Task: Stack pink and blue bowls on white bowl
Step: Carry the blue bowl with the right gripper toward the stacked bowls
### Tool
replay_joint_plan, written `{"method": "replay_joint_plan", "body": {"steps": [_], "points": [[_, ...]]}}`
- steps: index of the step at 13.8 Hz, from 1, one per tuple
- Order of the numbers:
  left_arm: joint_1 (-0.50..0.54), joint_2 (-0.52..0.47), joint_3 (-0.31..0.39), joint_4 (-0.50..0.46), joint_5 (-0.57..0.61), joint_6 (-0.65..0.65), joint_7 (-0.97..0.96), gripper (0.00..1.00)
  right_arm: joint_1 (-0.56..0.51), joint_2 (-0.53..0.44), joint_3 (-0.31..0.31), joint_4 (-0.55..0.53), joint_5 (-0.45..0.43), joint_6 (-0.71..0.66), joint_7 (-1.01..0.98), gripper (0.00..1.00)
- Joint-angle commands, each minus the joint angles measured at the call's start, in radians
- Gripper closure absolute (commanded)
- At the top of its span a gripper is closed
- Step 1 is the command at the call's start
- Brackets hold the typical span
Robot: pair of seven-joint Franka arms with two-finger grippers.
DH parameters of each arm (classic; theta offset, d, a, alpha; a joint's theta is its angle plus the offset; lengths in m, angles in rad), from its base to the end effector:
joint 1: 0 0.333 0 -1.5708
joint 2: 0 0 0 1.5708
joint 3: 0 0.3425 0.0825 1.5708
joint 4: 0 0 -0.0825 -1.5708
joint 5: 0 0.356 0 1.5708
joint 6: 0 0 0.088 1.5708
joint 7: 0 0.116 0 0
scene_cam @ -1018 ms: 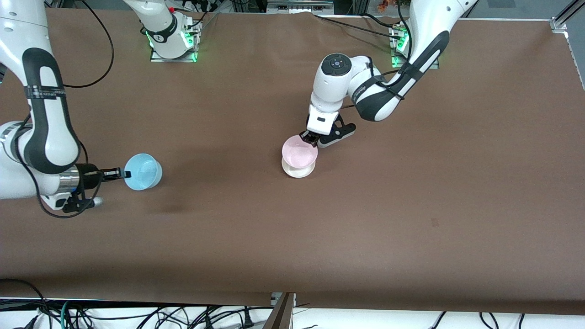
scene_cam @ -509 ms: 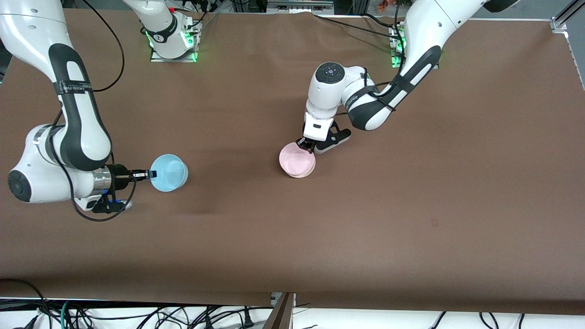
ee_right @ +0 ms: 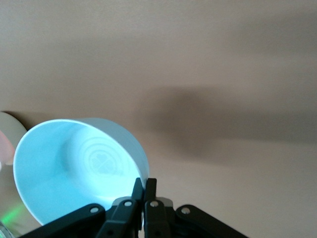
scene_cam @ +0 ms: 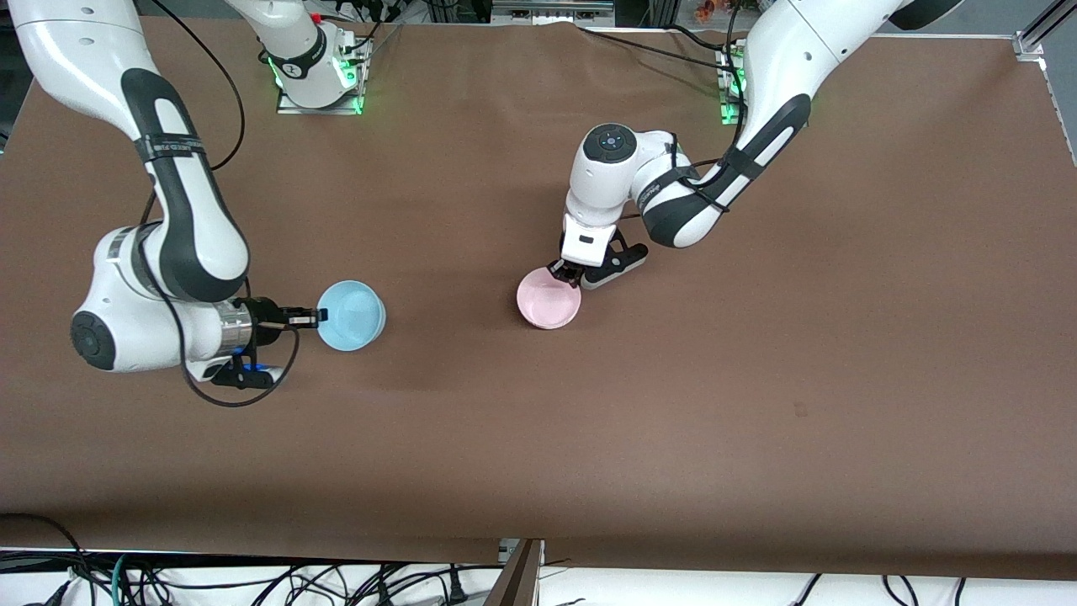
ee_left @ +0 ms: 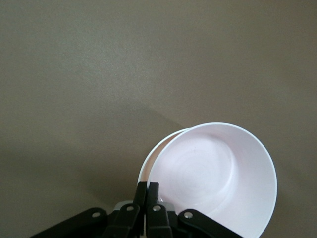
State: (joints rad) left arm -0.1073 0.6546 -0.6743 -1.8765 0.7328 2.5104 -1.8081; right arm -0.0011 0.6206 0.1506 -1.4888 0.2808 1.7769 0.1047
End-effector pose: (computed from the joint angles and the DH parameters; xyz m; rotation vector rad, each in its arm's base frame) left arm 0.4857 -0.4218 0.2707 2.8455 0.8736 0.2069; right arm 0.6533 0.1076 0.3226 -2.7832 0.1010 0.5213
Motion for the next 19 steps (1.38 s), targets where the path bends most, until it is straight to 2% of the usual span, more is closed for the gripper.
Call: {"method": "replay_joint_plan", "body": {"steps": [1, 11, 12, 16, 18, 19], "points": [[-0.015, 0.025, 0.009, 0.034, 0.037, 0.005, -0.030, 1.00, 0.045, -0.012, 0.001, 0.001, 0.012, 0.028, 0.090, 1.00], [-0.017, 0.046, 0.018, 0.048, 0.037, 0.007, -0.030, 1.00, 0.191, -0.009, 0.001, 0.001, 0.017, 0.139, 0.328, 1.00], [-0.017, 0.046, 0.018, 0.049, 0.037, 0.007, -0.028, 0.97, 0.205, -0.007, 0.001, -0.001, 0.017, 0.157, 0.352, 1.00], [-0.011, 0.046, 0.024, 0.063, 0.037, 0.007, -0.027, 0.69, 0.243, -0.004, 0.001, -0.001, 0.017, 0.196, 0.411, 1.00], [-0.006, 0.045, 0.024, 0.065, 0.037, 0.005, -0.023, 0.50, 0.250, -0.002, 0.001, -0.001, 0.017, 0.200, 0.414, 1.00], [-0.003, 0.042, 0.022, 0.068, 0.036, 0.005, -0.020, 0.48, 0.259, -0.001, 0.001, -0.001, 0.017, 0.202, 0.414, 1.00]]}}
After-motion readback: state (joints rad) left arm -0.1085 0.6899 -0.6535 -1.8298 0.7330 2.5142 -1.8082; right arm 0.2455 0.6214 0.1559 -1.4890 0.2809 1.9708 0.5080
